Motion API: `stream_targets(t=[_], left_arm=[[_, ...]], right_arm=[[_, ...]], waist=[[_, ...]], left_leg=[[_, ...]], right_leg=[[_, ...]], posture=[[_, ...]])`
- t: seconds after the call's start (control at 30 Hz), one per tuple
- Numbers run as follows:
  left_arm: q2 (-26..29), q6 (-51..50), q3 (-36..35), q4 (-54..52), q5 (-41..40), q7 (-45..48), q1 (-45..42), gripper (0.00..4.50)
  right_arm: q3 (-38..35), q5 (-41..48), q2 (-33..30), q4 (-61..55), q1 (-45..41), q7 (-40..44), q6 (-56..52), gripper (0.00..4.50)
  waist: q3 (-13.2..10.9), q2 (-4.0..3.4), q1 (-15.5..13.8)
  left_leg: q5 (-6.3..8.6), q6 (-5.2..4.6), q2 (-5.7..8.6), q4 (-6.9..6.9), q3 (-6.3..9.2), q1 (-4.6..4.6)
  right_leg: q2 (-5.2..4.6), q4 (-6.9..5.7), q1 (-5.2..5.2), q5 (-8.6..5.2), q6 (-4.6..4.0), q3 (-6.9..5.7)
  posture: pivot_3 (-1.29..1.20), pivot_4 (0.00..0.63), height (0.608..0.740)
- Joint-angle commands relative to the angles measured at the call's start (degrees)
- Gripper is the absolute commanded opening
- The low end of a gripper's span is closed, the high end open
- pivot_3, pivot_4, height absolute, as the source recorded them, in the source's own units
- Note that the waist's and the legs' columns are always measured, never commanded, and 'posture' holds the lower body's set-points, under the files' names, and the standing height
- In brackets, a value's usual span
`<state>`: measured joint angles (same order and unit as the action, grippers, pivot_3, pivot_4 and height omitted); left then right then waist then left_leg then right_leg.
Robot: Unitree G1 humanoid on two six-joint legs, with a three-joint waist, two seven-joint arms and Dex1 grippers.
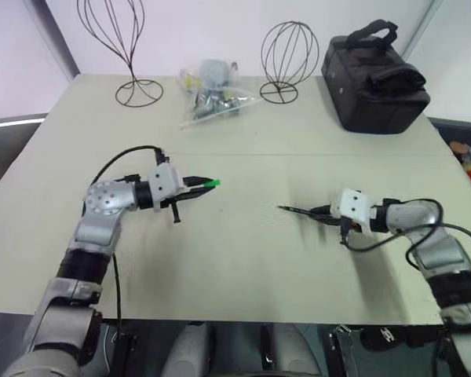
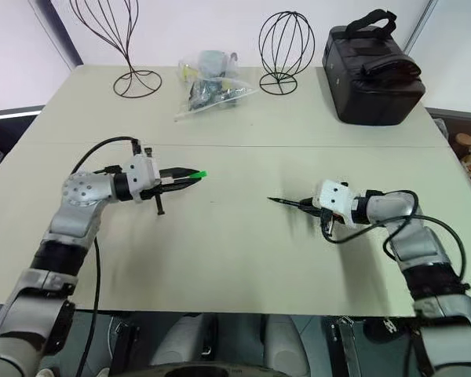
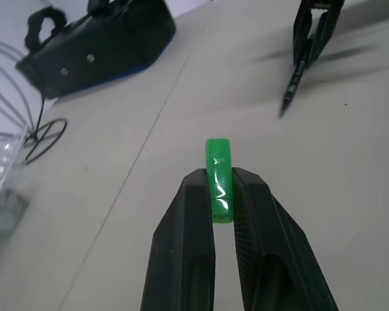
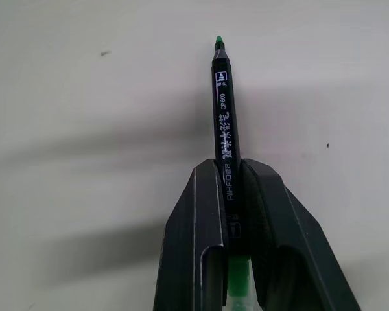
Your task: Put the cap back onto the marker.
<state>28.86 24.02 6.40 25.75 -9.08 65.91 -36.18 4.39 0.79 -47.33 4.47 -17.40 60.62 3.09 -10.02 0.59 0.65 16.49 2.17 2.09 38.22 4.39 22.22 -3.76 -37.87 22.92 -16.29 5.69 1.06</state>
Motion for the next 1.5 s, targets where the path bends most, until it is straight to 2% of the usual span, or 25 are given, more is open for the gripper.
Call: stream_targets(t=[0.03, 0.2, 0.3, 0.57, 0.87, 1.5], left_arm=[[-1.00, 12.10, 0.62, 8.66, 1.70, 1.95, -5.19, 0.00], [-3.16, 29.10, 1.49, 26.30, 5.36, 1.37, -13.01, 0.00], [-4.32, 35.45, 1.34, 33.19, 7.01, -0.57, -16.12, 0.00], [-7.26, 46.24, 0.76, 39.85, 7.27, -3.47, -19.16, 0.00], [-8.08, 49.55, 1.12, 41.43, 6.77, -2.65, -18.71, 0.00], [-9.18, 49.84, 1.75, 42.32, 8.22, -3.78, -18.85, 0.00]], right_arm=[[-3.48, -0.29, -1.98, -9.78, 0.19, -2.83, -3.19, 0.04], [-5.58, -0.63, -1.35, -19.37, 0.16, -7.80, -9.58, 0.04], [-5.37, -2.01, -1.17, -23.36, 0.71, -10.13, -12.18, 0.04], [-3.59, -6.70, -1.07, -27.91, 0.88, -14.30, -14.13, 0.04], [-1.62, -7.92, -1.20, -29.59, 0.24, -13.74, -14.34, 0.04], [1.48, -8.78, -0.88, -33.39, -1.81, -12.01, -15.49, 0.04]], waist=[[0.00, 0.00, 0.21], [0.00, 0.01, 0.10], [-0.01, 0.02, -0.03], [-0.02, 0.05, -0.02], [-0.02, 0.04, 0.08], [-0.02, 0.05, 0.09]], left_leg=[[0.00, 0.00, 0.00, 0.00, -0.03, 0.00], [0.00, 0.00, 0.03, -0.01, -0.04, 0.03], [0.00, 0.00, 0.05, 0.00, -0.04, 0.15], [0.00, 0.00, 0.08, 0.01, -0.04, 0.21], [0.00, 0.00, 0.07, 0.01, -0.04, 0.21], [0.00, 0.00, 0.07, 0.01, -0.04, 0.21]], right_leg=[[0.03, 0.00, 0.02, 0.00, 0.00, 0.01], [0.08, -0.01, 0.08, 0.00, 0.00, 0.02], [0.05, -0.01, 0.18, 0.00, 0.00, 0.01], [0.05, -0.01, 0.22, 0.00, 0.01, 0.00], [0.08, -0.03, 0.24, 0.00, 0.01, 0.00], [0.08, -0.03, 0.24, 0.00, 0.01, 0.00]], posture=[[0.00, 0.150, 0.740], [0.00, 0.150, 0.740], [0.00, 0.150, 0.740], [0.00, 0.150, 0.740], [0.00, 0.150, 0.740], [0.00, 0.150, 0.740]])
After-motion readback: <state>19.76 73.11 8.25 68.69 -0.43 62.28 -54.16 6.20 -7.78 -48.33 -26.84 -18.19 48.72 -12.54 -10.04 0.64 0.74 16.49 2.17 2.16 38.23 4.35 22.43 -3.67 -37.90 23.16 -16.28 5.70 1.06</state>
